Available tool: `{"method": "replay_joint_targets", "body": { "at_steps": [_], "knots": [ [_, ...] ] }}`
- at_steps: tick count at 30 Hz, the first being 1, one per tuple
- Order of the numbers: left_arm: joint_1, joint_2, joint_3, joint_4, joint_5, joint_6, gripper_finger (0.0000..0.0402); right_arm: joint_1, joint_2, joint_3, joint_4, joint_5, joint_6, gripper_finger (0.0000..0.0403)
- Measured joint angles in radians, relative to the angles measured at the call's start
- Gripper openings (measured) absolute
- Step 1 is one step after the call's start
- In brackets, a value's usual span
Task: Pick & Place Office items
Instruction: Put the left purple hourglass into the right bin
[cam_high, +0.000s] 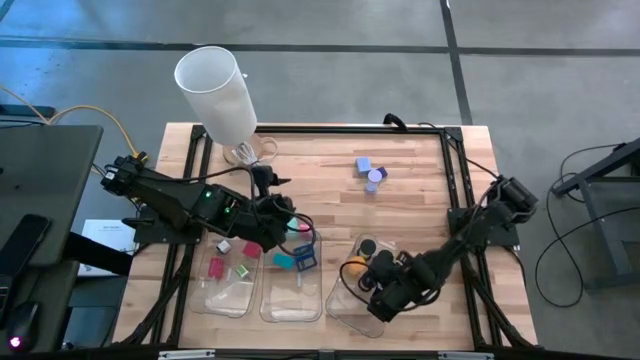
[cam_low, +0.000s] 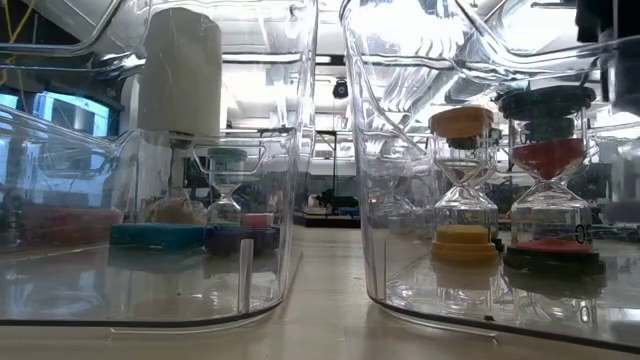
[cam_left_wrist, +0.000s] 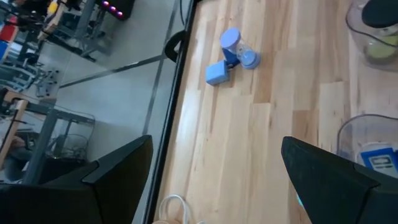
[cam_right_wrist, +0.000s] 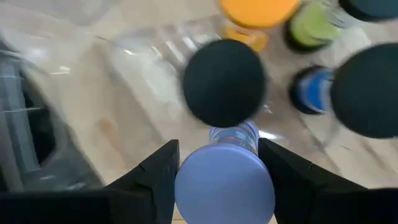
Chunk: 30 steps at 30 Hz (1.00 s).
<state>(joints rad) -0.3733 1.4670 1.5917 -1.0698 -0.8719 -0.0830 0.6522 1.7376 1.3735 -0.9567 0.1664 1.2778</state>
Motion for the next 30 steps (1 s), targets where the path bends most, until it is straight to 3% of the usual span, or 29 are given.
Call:
{"method": "replay_joint_targets", "body": {
  "at_steps": [5, 15, 30],
  "knots": [
    [0.0, 0.0, 0.0, 0.0, 0.017, -0.001, 0.0348, -0.005, 0.006, 0.0, -0.083, -0.006, 0.0, 0.0184],
    [0.0, 0.0, 0.0, 0.0, 0.018, -0.004, 0.0348, -0.008, 0.026, 0.0, -0.077, -0.013, -0.026, 0.0184],
    [0.0, 0.0, 0.0, -0.003, 0.073, -0.023, 0.0348, -0.02, 0.031, 0.0, -0.057, -0.007, -0.079, 0.0246]
  ]
}}
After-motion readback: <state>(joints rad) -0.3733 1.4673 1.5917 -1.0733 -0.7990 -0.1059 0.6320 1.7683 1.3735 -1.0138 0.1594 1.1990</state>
